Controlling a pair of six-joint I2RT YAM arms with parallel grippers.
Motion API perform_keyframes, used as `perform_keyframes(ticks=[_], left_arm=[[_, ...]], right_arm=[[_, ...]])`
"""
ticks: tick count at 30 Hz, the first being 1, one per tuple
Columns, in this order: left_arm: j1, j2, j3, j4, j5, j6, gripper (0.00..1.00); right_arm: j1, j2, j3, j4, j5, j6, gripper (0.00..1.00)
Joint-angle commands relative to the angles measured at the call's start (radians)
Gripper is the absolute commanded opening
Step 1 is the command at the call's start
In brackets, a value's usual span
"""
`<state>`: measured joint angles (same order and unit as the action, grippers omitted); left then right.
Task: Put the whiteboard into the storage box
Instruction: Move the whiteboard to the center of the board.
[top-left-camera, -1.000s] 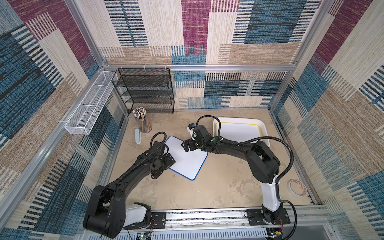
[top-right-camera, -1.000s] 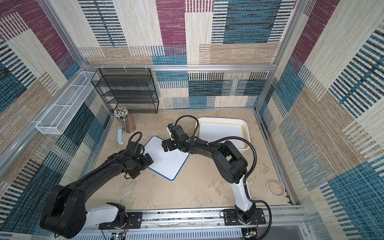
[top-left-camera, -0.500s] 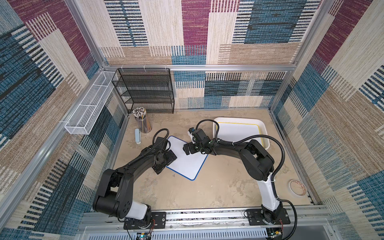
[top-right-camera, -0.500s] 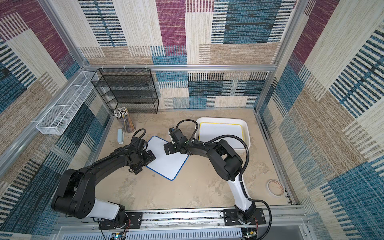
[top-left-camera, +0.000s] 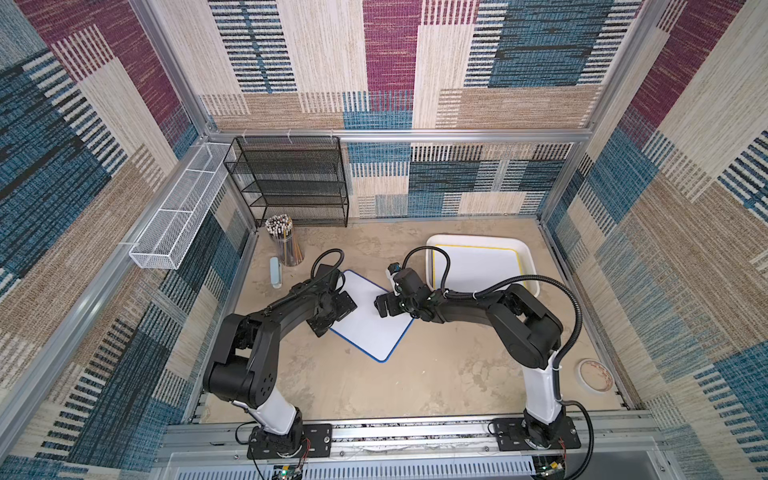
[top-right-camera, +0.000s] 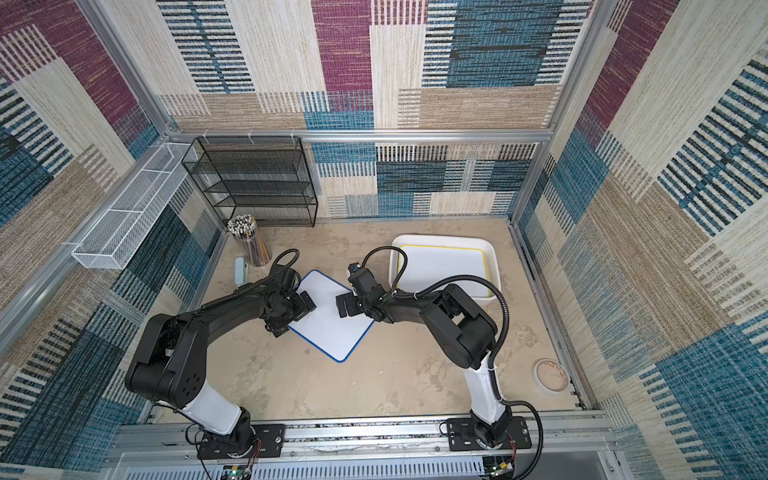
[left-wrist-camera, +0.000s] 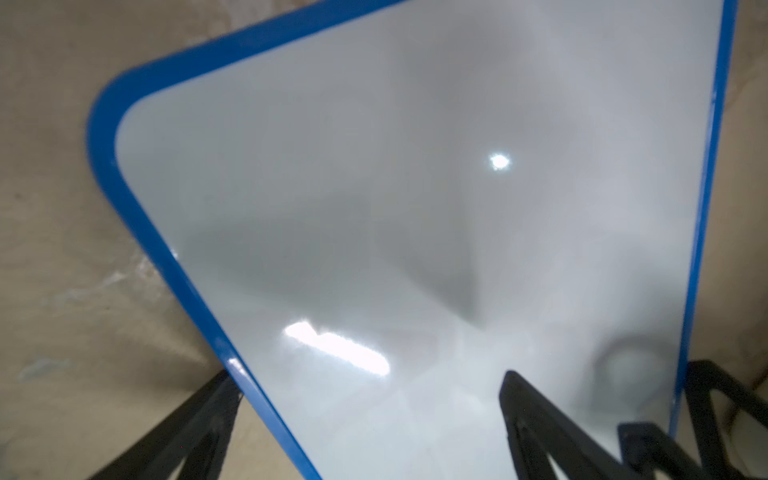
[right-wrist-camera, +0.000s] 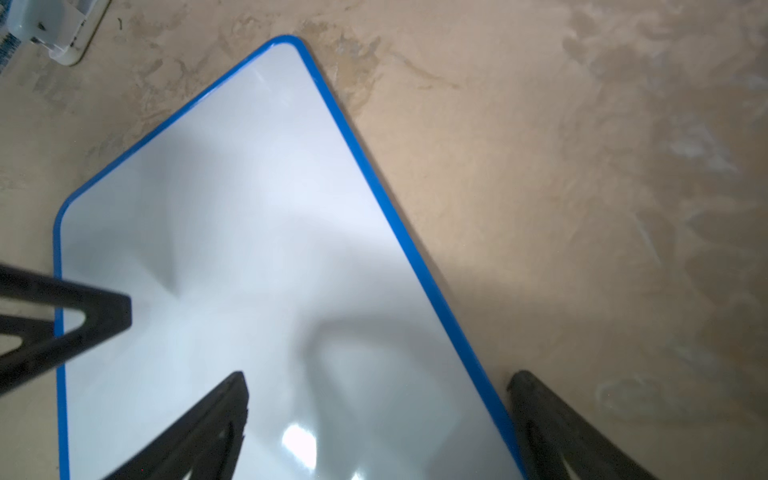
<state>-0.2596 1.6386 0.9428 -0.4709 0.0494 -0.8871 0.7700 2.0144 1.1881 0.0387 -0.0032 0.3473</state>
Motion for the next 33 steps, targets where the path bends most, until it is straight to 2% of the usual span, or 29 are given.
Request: perform_keyframes(ticks=[1, 6, 12, 20, 27, 33], left_arm=[[0.0, 0.05, 0.048, -0.009, 0.01, 0.058, 1.0], [0.0, 0.122, 0.124, -0.023, 0.036, 0.1, 1.0], [-0.002, 0.183, 0.182, -0.075, 0.082, 0.153, 1.0], [-0.003, 0.122, 0.106, -0.073, 0.072, 0.232, 1.0], [-0.006, 0.095, 0.072, -0.116, 0.014, 0.224, 1.0], [-0.009, 0.067, 0.027, -0.126, 0.046, 0.213, 1.0]], right_arm=[[0.036, -0.033, -0.064, -0.017, -0.017, 0.089, 0.99], [0.126, -0.088, -0.151, -0.005, 0.029, 0.187, 0.99], [0.245, -0.186, -0.273, 0.03, 0.15, 0.361, 1.0], [0.258, -0.258, -0.352, 0.035, 0.282, 0.476, 1.0], [0.258, -0.209, -0.319, -0.013, 0.36, 0.585, 1.0], [0.267, -0.158, -0.281, -0.05, 0.416, 0.63, 1.0]])
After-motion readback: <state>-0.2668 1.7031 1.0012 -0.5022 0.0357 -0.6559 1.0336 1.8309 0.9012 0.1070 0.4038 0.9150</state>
